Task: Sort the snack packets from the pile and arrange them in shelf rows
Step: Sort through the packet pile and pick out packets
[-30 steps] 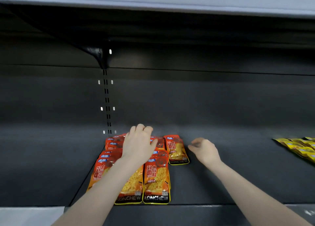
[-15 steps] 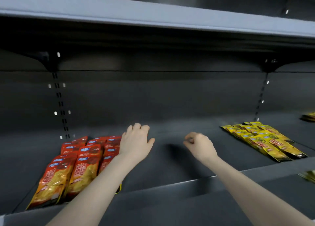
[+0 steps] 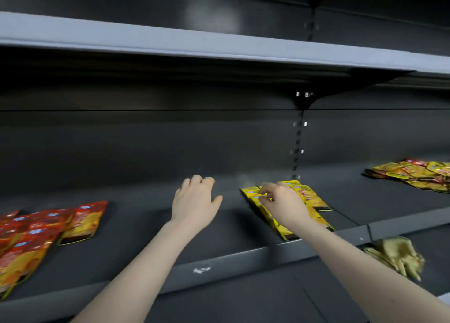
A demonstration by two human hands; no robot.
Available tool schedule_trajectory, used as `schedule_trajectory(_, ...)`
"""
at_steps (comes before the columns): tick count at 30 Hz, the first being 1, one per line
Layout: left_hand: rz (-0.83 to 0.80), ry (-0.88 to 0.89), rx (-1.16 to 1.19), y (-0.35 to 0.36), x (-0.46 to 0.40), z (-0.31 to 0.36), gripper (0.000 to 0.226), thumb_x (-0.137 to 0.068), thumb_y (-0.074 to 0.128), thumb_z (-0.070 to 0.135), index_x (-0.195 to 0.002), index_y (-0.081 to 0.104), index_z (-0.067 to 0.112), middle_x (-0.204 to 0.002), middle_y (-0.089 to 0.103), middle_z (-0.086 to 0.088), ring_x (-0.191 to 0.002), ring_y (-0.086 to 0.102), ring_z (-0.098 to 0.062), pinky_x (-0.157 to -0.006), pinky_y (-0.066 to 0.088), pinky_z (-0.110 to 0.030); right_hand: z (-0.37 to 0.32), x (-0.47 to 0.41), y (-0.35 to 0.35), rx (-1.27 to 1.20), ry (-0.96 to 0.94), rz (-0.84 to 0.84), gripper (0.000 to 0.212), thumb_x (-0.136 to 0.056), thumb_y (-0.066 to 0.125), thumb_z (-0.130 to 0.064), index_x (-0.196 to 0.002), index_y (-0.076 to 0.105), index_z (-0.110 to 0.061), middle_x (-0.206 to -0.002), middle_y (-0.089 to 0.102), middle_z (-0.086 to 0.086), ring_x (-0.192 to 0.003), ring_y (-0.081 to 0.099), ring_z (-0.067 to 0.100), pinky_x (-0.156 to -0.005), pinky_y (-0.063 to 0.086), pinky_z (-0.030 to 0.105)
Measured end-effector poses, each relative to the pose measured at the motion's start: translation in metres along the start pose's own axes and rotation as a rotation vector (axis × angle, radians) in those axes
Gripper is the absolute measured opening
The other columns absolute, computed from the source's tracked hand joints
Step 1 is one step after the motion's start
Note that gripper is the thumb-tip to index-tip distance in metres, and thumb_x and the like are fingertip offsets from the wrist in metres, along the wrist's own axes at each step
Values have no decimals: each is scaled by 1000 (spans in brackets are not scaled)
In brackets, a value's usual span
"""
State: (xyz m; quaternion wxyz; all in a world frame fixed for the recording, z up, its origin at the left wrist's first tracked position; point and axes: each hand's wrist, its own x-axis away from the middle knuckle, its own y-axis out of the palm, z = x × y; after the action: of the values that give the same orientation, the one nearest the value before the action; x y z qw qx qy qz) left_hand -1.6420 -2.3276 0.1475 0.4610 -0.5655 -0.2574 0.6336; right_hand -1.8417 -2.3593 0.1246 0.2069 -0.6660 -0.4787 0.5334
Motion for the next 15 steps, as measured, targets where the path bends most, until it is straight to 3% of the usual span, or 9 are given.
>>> schedule_trajectory(5,-22,36,0,29,-21,69,42,-95,46,41,-132,45,22,-128,46,-1,-121,40,-22,-97,35,-33,72,-5,-26,38,51,8,23,-92,54,-28,-110,64,-19,-110,59,3,-102,57,24,-81,41,30)
schedule_trajectory(15,-51,123,-31,101,-89,152,42,-95,46,42,-131,46,21,-127,47,-2,-120,41,-23,-96,36,-33,199,-40,-37,128,129,29,22,-91,52,-25,-107,64,-15,-98,57,7,-99,56,29,-80,39,32)
